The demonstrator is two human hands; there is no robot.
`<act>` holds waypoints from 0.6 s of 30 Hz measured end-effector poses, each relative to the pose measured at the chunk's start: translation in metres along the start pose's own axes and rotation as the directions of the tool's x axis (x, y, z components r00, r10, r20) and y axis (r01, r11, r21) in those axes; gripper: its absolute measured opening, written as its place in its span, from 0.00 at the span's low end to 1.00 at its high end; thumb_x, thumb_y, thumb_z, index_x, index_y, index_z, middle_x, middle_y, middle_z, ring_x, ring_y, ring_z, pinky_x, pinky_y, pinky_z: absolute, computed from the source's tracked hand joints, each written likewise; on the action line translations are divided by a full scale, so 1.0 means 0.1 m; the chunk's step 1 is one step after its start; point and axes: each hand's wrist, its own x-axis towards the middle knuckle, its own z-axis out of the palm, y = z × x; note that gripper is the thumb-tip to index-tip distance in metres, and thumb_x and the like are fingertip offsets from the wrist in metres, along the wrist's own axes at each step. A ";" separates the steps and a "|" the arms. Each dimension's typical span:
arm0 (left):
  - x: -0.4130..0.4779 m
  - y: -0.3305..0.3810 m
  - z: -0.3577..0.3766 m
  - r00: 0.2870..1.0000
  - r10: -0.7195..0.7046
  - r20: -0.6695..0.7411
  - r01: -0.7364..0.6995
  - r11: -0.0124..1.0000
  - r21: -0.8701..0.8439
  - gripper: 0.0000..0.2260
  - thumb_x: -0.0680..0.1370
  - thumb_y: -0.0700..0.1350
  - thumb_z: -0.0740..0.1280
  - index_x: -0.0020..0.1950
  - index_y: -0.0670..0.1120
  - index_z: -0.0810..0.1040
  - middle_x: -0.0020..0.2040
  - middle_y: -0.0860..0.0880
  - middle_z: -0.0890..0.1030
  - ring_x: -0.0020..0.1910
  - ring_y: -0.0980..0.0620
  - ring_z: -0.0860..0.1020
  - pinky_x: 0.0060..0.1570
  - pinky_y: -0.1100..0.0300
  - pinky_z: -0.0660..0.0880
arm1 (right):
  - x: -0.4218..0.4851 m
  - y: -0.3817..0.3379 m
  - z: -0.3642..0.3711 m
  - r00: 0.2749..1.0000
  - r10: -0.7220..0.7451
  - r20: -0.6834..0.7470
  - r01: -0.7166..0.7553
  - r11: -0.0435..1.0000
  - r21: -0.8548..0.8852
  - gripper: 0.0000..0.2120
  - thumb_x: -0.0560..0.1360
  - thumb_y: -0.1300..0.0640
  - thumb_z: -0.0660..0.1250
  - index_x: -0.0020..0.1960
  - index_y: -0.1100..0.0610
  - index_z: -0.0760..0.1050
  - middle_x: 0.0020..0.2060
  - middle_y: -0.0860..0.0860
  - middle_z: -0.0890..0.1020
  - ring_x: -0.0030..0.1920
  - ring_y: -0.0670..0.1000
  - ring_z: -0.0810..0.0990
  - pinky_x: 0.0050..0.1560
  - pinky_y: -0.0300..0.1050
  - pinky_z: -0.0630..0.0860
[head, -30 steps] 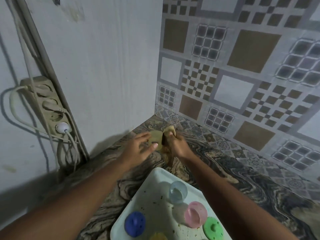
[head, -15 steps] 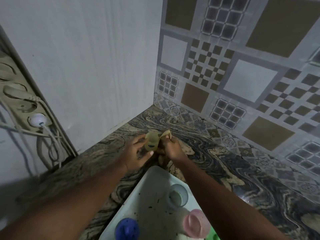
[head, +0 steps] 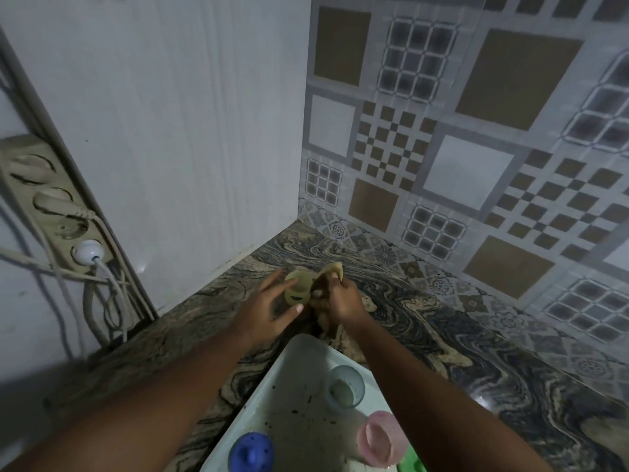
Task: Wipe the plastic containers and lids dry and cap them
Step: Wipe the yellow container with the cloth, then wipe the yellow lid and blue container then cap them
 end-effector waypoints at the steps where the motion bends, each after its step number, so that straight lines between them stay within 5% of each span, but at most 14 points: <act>1: -0.01 0.09 -0.07 1.000 -0.004 -0.006 0.004 1.000 0.000 0.27 0.74 0.63 0.68 0.72 0.58 0.72 0.79 0.51 0.63 0.77 0.56 0.60 0.70 0.56 0.62 | -0.03 -0.05 -0.04 0.999 -0.032 -0.025 0.031 0.999 -0.015 0.23 0.87 0.48 0.54 0.69 0.65 0.73 0.50 0.58 0.82 0.50 0.59 0.82 0.50 0.50 0.77; 5: -0.04 0.59 -0.39 0.994 -0.015 -0.106 0.008 0.997 -0.071 0.23 0.77 0.50 0.72 0.71 0.52 0.74 0.67 0.53 0.76 0.65 0.56 0.75 0.66 0.55 0.73 | -0.44 -0.39 -0.26 0.973 -0.225 -0.050 0.228 0.972 0.063 0.22 0.86 0.47 0.54 0.59 0.61 0.80 0.48 0.57 0.85 0.46 0.55 0.85 0.46 0.49 0.83; 7: -0.13 0.91 -0.52 0.987 -0.037 -0.159 0.013 0.988 -0.152 0.20 0.77 0.42 0.72 0.69 0.47 0.76 0.58 0.53 0.80 0.54 0.55 0.81 0.56 0.56 0.78 | -0.79 -0.59 -0.37 0.951 -0.300 -0.078 0.305 0.951 0.061 0.18 0.87 0.50 0.55 0.53 0.58 0.81 0.43 0.53 0.83 0.43 0.52 0.82 0.40 0.41 0.79; 10: -0.43 1.30 -0.64 0.984 -0.057 -0.170 0.031 0.988 -0.151 0.13 0.77 0.42 0.72 0.61 0.48 0.81 0.53 0.54 0.84 0.47 0.56 0.83 0.51 0.60 0.80 | -1.36 -0.68 -0.49 0.932 -0.355 -0.080 0.357 0.934 0.022 0.18 0.87 0.51 0.55 0.54 0.60 0.80 0.41 0.54 0.82 0.40 0.51 0.80 0.38 0.42 0.76; 18: -1.68 1.29 -0.26 0.976 -0.123 0.181 0.094 0.982 0.163 0.07 0.75 0.48 0.74 0.53 0.55 0.85 0.49 0.54 0.86 0.38 0.56 0.82 0.45 0.53 0.81 | -2.67 0.22 -0.52 0.975 -0.222 -0.028 0.224 0.965 0.139 0.16 0.86 0.53 0.56 0.56 0.61 0.79 0.42 0.54 0.85 0.38 0.48 0.83 0.35 0.40 0.79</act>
